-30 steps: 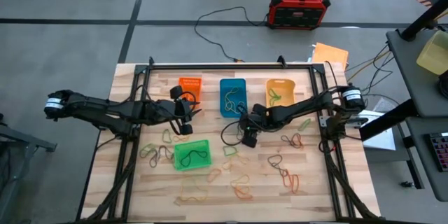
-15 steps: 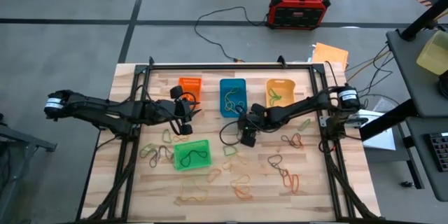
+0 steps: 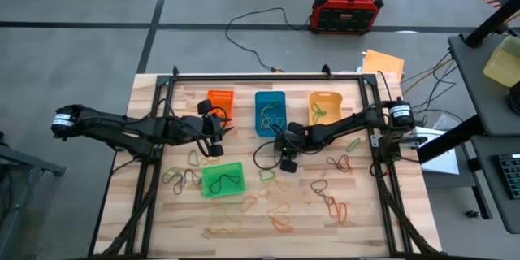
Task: Sort rubber bands into baskets
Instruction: Put the violet rubberband into the green bin
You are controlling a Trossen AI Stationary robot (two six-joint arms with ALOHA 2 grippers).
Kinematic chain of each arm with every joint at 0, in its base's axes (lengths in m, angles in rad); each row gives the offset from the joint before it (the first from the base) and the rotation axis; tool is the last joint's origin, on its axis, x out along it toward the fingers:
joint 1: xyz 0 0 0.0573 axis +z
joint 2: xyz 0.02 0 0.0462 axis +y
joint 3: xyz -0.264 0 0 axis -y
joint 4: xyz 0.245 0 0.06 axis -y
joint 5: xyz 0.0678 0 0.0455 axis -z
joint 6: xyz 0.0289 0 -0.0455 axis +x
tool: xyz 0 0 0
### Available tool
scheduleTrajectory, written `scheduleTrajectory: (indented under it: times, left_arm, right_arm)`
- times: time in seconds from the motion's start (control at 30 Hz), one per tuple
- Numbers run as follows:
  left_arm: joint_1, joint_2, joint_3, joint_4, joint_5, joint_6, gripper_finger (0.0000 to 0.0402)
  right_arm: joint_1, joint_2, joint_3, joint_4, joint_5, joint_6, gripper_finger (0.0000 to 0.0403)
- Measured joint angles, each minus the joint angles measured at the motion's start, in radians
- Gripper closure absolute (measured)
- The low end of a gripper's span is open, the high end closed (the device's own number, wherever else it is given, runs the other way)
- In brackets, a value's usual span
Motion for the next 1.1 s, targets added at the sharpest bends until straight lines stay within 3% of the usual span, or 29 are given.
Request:
scheduleTrajectory:
  times: [0.47, 0.77, 1.1]
  left_arm:
    - [-0.003, -0.007, 0.001, 0.008, 0.0, -0.021, 0.0299]
    - [-0.059, -0.042, 0.123, -0.083, 0.001, -0.029, 0.0299]
    - [-0.113, -0.058, 0.296, -0.329, -0.001, -0.033, 0.0299]
  right_arm:
    - [0.053, -0.244, -0.005, 0.05, -0.001, -0.075, 0.0394]
    - [0.102, -0.295, -0.003, 0.331, -0.006, -0.212, 0.0394]
    - [0.158, -0.197, -0.002, 0.749, -0.06, -0.289, 0.0394]
